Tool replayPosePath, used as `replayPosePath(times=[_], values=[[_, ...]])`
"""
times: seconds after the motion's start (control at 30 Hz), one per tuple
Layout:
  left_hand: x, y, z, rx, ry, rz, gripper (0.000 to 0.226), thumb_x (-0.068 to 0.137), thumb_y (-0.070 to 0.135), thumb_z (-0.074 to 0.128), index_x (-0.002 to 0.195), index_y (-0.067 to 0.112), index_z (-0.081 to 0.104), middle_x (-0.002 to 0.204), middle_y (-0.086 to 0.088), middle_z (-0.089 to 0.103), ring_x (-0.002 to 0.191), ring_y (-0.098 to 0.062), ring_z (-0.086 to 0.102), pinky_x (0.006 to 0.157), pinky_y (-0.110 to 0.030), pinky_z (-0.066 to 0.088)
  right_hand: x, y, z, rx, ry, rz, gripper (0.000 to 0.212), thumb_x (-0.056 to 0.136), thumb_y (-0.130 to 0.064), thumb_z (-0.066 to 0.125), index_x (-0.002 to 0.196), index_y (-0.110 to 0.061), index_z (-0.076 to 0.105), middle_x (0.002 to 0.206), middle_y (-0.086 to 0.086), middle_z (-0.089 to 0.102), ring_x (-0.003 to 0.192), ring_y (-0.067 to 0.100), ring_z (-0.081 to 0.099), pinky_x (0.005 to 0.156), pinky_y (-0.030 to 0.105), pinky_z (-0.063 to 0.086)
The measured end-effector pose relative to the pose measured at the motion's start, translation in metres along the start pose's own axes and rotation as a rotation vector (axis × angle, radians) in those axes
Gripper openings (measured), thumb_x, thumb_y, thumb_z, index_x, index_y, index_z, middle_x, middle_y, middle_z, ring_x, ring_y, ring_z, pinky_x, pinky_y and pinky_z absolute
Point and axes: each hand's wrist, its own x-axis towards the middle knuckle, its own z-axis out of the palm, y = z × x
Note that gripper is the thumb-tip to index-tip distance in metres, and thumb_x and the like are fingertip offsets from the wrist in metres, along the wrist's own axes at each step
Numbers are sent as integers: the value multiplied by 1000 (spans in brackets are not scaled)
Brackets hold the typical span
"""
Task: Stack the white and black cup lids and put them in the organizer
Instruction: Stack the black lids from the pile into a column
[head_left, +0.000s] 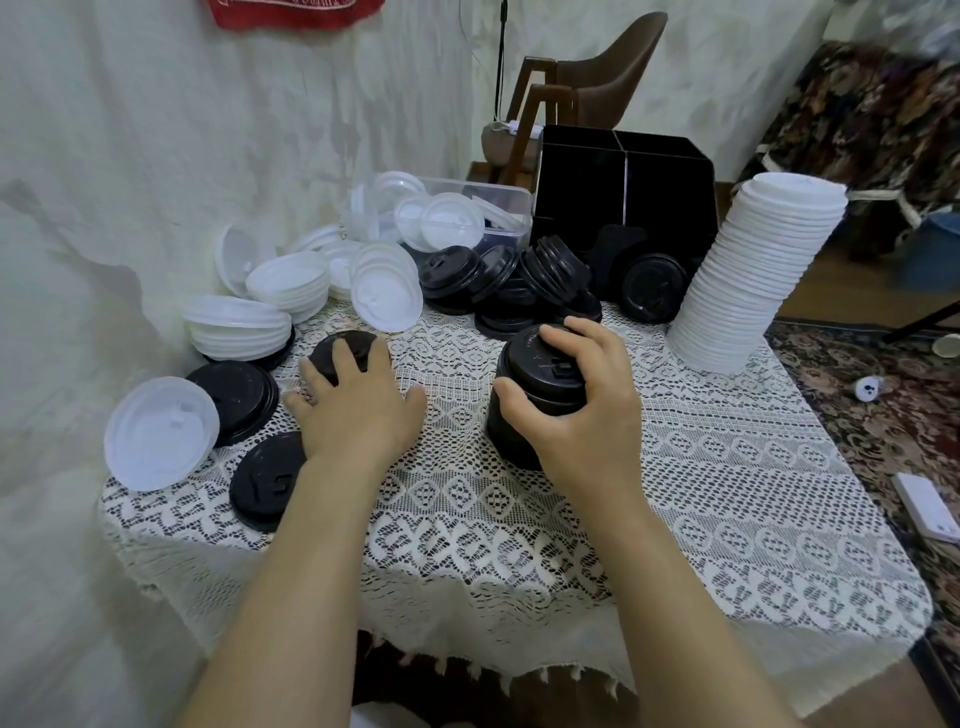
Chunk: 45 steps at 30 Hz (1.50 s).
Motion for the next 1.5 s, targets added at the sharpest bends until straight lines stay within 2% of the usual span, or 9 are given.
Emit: replayPosePath(times=[0.13,0.23,0.37,0.67,0.9,1.1,1.23,1.37,1.5], values=[[-1,-1,-1,-63,150,43,52,95,42,47,141,22,36,147,-9,29,136,-43,24,109,-57,23,0,1,0,-2,-4,-1,53,70,-37,75,118,-15,65,127,-5,50,116,1,45,95,1,31],[0,-3,-1,-112,257,48,39,93,36,54,127,18,49,135,-11,37,123,-42,38,105,-53,31,0,1,0,0,-9,2,53,70,-39,75,118,-17,64,127,-7,49,116,3,45,96,4,34],[5,-5,1,-148,252,-20,39,93,35,55,124,14,43,147,-21,25,131,-42,29,106,-54,28,0,1,-1,2,-7,-6,54,70,-41,74,117,-16,64,127,-6,49,115,2,45,96,4,33],[13,-8,1,-161,296,-91,59,91,45,57,131,7,37,139,-21,37,128,-41,36,103,-52,31,0,2,0,12,-8,-16,59,70,-52,65,117,-17,64,127,-8,49,118,5,46,98,10,38],[7,-6,-8,-397,444,45,51,86,28,64,125,5,41,127,-18,47,117,-37,45,96,-48,39,0,2,-1,6,-15,-10,59,70,-54,65,118,-19,63,127,-9,49,119,5,47,99,10,36],[-7,1,-22,-555,115,336,60,77,20,71,129,23,42,121,4,48,106,-12,48,86,-25,34,1,2,-1,15,-21,-11,57,71,-52,66,118,-19,63,127,-10,48,121,6,47,100,13,37],[-11,0,-19,-498,-57,382,67,75,15,73,132,24,40,123,7,48,105,-12,50,85,-24,36,1,4,-1,32,-24,-7,57,71,-51,67,118,-18,63,128,-7,50,120,5,47,100,11,37],[-11,-4,-13,-442,-127,375,74,77,18,72,140,27,34,136,1,46,114,-17,51,92,-31,44,1,4,-1,42,-32,-6,58,71,-50,67,118,-18,63,129,-6,50,118,2,47,97,6,35],[-11,-5,-13,-461,-89,374,78,77,22,75,142,28,32,137,3,48,109,-11,48,90,-26,38,0,3,-3,60,-51,-6,55,75,-50,65,118,-18,62,130,-6,50,121,2,46,98,6,33]])
